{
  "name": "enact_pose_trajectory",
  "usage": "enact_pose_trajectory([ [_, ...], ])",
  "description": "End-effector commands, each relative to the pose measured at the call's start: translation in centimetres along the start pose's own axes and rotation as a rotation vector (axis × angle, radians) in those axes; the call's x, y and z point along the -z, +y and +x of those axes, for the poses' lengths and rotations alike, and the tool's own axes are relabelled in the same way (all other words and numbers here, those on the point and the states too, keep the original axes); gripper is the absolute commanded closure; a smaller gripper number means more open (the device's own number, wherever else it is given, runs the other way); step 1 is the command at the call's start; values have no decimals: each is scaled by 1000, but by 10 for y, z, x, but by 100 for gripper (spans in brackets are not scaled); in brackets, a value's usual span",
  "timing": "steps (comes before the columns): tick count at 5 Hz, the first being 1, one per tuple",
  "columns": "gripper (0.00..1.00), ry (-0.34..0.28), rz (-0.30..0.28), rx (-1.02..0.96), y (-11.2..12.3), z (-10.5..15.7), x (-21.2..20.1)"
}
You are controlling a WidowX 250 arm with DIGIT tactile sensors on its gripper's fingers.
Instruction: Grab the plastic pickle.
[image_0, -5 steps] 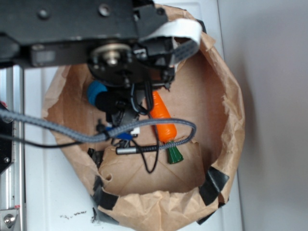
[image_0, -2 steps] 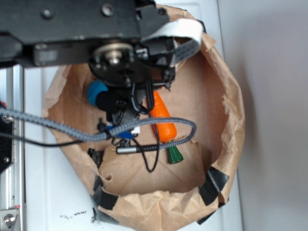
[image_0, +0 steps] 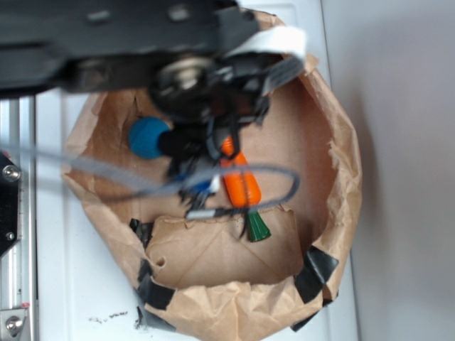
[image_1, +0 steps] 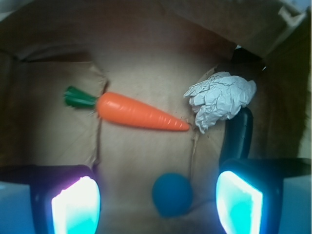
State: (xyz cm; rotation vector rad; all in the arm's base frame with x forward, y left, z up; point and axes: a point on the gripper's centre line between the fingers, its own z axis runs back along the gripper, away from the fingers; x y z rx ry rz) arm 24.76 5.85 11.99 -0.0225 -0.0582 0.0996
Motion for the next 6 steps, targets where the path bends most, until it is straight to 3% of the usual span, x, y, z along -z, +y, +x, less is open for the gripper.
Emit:
enact_pose_trajectory([
  [1,0,-47,87,-27,18,23,29],
  [3,0,-13,143,-57,36,18,32],
  [6,0,-51,118,-18,24,-8,7],
])
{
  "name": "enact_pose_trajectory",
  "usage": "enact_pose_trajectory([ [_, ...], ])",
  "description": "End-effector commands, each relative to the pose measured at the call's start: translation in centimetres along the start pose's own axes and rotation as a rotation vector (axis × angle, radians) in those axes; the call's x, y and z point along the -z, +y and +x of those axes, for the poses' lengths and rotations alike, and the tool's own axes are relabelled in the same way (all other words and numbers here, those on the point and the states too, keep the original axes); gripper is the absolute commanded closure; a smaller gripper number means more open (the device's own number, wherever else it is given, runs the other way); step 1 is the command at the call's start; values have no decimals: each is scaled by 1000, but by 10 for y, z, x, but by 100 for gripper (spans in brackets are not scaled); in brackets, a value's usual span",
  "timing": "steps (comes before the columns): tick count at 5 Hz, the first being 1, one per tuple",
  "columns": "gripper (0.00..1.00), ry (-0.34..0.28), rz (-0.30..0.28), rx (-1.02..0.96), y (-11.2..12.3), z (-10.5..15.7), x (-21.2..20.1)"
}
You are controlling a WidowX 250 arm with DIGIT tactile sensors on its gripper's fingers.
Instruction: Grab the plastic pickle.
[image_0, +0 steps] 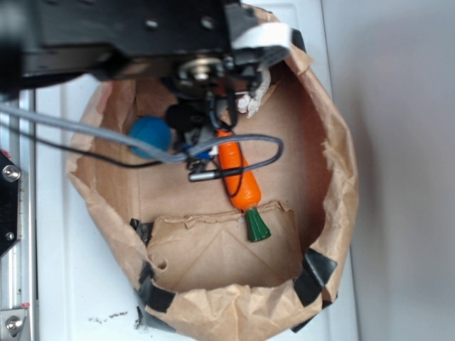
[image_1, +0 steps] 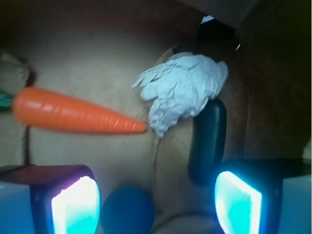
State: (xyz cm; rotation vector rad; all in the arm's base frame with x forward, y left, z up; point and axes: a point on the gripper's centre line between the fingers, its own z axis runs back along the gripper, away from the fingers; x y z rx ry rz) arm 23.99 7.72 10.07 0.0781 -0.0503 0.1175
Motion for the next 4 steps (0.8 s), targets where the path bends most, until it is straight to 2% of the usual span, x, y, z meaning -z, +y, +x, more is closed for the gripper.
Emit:
enact_pose_trajectory([
  [1,0,-45,67,-17,4,-3,5],
  [3,0,-41,147,-34,2,0,29],
  [4,0,-40,151,-44,3,2,32],
])
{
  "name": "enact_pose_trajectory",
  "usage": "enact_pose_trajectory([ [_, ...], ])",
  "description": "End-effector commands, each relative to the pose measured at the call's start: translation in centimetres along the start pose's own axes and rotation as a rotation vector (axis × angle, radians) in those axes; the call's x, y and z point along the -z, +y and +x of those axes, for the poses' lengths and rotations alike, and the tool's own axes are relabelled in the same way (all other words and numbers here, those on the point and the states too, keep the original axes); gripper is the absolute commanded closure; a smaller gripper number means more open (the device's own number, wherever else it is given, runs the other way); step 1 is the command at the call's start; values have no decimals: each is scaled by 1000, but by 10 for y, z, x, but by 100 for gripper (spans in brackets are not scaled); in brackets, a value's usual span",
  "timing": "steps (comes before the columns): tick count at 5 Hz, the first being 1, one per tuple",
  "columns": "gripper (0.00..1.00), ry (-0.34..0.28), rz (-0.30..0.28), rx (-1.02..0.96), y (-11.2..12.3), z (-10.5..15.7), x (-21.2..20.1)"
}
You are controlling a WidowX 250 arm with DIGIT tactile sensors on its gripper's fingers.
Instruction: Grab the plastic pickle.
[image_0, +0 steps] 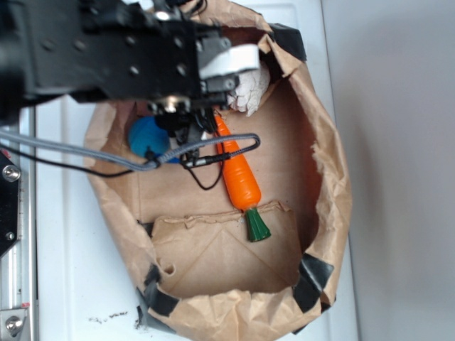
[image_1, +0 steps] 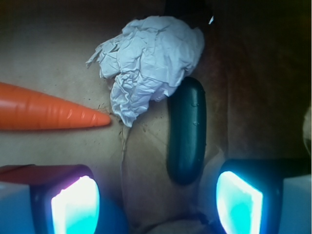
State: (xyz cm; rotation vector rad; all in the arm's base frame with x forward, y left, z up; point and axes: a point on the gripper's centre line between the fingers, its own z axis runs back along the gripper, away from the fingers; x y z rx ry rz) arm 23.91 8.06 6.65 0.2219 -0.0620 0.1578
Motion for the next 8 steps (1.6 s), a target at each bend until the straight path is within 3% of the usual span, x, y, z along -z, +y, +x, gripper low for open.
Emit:
enact_pose_trajectory([
  [1,0,-30,-62,15,-4,1,-21],
  [2,0,-62,-182,22,-14,-1,-50],
  [3,0,-111,-258,34,-25,-2,-56],
  [4,0,-112,-323,56,-33,-1,-43],
  [5,0,-108,-294,28,-28,4,-28],
  [6,0,-103,-208,-11,-14,7,-21],
  [8,0,-37,-179,-10,15,5,-27],
])
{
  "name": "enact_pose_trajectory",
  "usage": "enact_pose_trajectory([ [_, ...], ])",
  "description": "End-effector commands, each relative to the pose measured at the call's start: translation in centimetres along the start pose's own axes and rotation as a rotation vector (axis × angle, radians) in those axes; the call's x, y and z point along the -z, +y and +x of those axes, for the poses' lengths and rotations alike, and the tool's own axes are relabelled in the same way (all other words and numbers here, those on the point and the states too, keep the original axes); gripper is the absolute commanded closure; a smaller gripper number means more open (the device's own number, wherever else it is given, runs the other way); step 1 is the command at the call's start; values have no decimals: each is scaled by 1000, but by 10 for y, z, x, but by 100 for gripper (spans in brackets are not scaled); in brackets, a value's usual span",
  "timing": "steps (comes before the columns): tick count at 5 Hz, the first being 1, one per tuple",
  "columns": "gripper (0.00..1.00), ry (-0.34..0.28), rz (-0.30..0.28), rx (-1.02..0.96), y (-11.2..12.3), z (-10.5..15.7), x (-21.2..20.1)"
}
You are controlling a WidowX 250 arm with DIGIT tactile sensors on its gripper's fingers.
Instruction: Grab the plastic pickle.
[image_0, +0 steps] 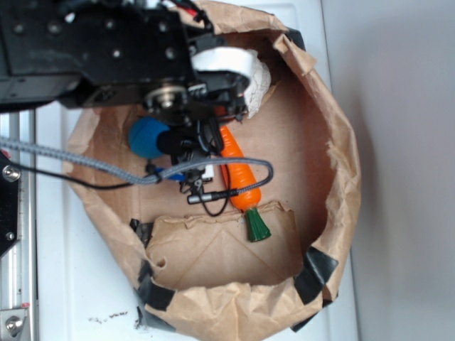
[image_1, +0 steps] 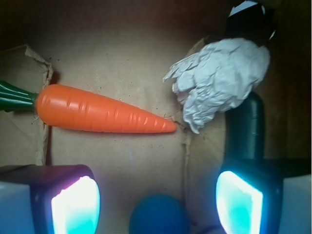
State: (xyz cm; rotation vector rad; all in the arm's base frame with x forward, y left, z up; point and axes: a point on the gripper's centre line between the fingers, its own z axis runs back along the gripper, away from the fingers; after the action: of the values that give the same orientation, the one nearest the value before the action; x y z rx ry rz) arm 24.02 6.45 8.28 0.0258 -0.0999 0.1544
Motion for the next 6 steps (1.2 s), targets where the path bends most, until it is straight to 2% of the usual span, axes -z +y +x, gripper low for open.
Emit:
enact_pose_trajectory([
  [1,0,-52,37,4,36,-6,-17],
  [3,0,-86,57,-40,47,6,-3],
  [4,0,-70,62,-42,46,16,14],
  [6,0,-78,125,-61,45,25,27],
])
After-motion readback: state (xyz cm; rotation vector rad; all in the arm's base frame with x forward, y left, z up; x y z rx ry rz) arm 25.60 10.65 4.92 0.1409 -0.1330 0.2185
